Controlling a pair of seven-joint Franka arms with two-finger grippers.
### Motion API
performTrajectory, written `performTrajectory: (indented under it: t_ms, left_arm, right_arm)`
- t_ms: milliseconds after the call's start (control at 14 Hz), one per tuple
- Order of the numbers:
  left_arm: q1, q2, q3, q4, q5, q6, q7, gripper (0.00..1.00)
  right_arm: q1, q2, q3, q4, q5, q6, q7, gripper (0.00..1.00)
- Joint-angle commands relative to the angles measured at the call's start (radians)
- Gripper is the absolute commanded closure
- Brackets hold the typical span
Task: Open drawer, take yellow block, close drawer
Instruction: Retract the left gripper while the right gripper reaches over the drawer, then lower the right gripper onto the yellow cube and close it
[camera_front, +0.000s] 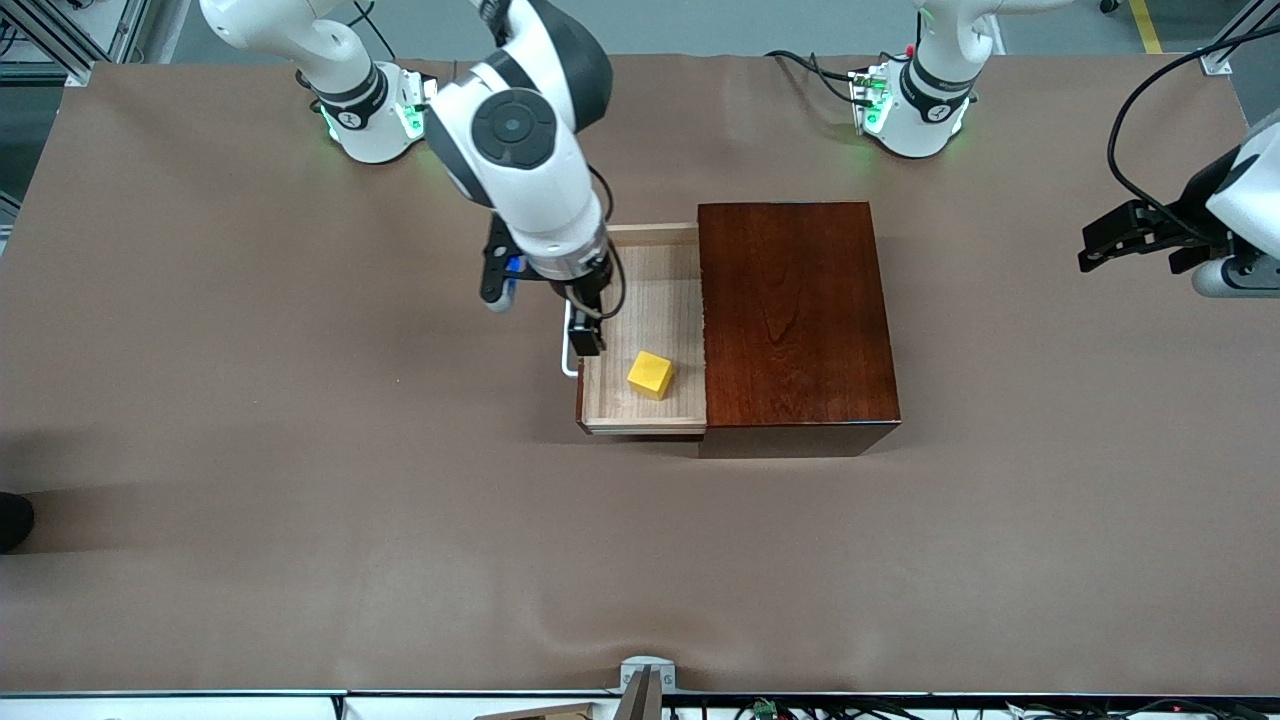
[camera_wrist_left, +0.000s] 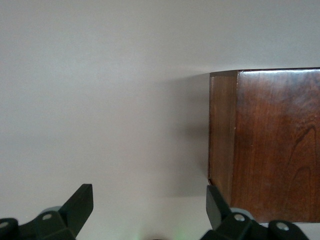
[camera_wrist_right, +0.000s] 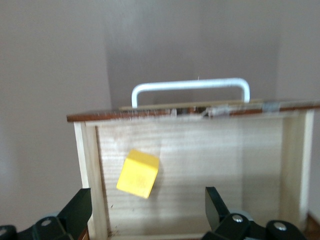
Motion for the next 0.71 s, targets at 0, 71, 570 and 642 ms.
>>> performTrajectory:
  t_ms: [0,71,570,642]
  left_arm:
    - [0.010,-0.019,-0.004,-0.020,-0.005,0.016,0.025,0.00]
    - [0.010,-0.014,-0.004,-0.018,-0.003,0.017,0.025,0.00]
    - [0.019,0.002,-0.004,-0.012,-0.005,0.040,0.021,0.00]
    - [0.019,0.004,-0.005,-0.009,-0.006,0.051,0.021,0.00]
  right_arm:
    - [0.025,0.064,-0.012,0.054,0.016,0.035,0.131,0.00]
    - [0.033,0.085,-0.012,0.074,0.016,0.035,0.168,0.00]
    - [0.049,0.169,-0.012,0.099,0.016,0.081,0.296,0.00]
    - [0.049,0.179,-0.012,0.099,0.016,0.083,0.296,0.00]
